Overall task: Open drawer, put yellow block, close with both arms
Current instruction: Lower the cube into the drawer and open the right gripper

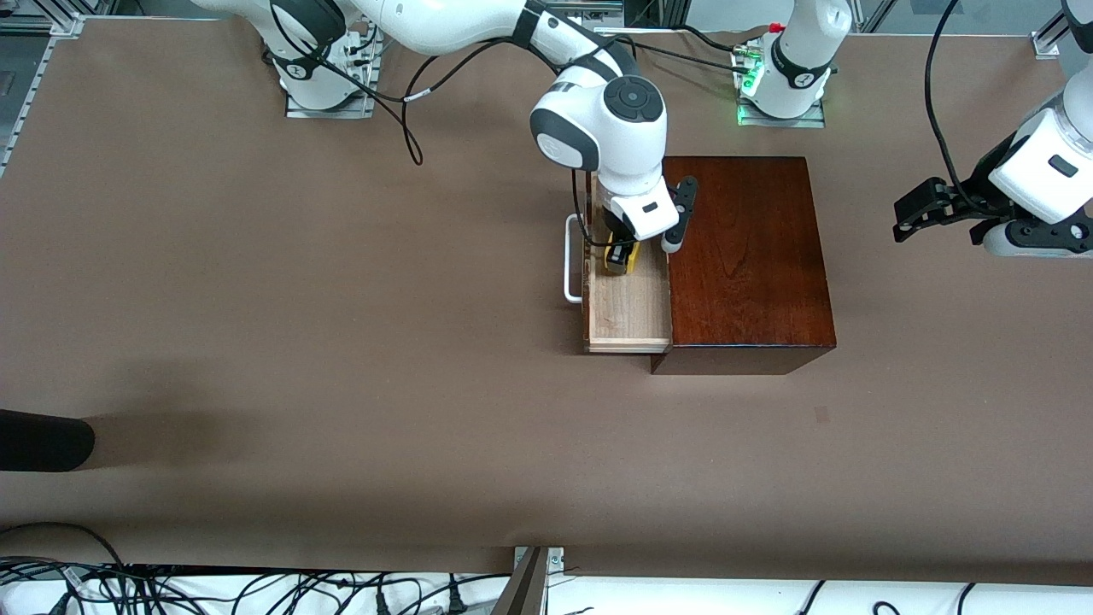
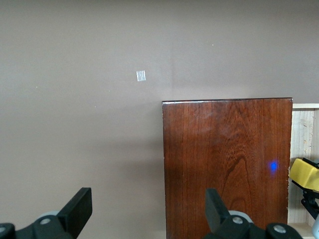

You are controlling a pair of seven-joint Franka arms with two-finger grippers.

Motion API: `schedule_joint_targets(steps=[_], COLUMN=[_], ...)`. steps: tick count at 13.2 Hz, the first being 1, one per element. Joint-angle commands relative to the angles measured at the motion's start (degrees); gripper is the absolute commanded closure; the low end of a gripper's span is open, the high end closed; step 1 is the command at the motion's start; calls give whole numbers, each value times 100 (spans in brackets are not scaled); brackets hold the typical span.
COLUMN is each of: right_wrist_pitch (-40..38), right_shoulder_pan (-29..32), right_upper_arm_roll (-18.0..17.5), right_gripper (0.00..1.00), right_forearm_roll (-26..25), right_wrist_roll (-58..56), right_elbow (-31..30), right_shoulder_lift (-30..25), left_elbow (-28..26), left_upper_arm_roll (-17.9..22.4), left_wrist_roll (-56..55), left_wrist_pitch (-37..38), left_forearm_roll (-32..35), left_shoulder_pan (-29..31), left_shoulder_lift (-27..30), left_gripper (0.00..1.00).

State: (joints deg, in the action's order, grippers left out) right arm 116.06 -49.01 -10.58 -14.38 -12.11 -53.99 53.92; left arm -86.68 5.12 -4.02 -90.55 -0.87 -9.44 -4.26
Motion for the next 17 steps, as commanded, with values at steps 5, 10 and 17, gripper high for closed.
schedule_joint_targets(steps=[5, 10, 17], right_wrist_pitch=[118, 31, -1050], right_shoulder_pan=[-170, -241, -232], right_upper_arm_roll=[117, 205, 188], right_gripper=[91, 42, 0], right_forearm_roll=[-92, -92, -74], right_wrist_roll=[16, 33, -63], right_elbow=[257, 248, 292], right_shoulder_lift=[329, 295, -153], left_elbow=[196, 196, 196], left_upper_arm_roll=[-3, -3, -3], left_wrist_roll=[59, 59, 59], left_wrist_pitch=[55, 55, 55], left_forearm_roll=[-54, -54, -62], left_shoulder_pan=[30, 30, 38], left_shoulder_lift=[-93, -93, -93], left_gripper=[0, 0, 0])
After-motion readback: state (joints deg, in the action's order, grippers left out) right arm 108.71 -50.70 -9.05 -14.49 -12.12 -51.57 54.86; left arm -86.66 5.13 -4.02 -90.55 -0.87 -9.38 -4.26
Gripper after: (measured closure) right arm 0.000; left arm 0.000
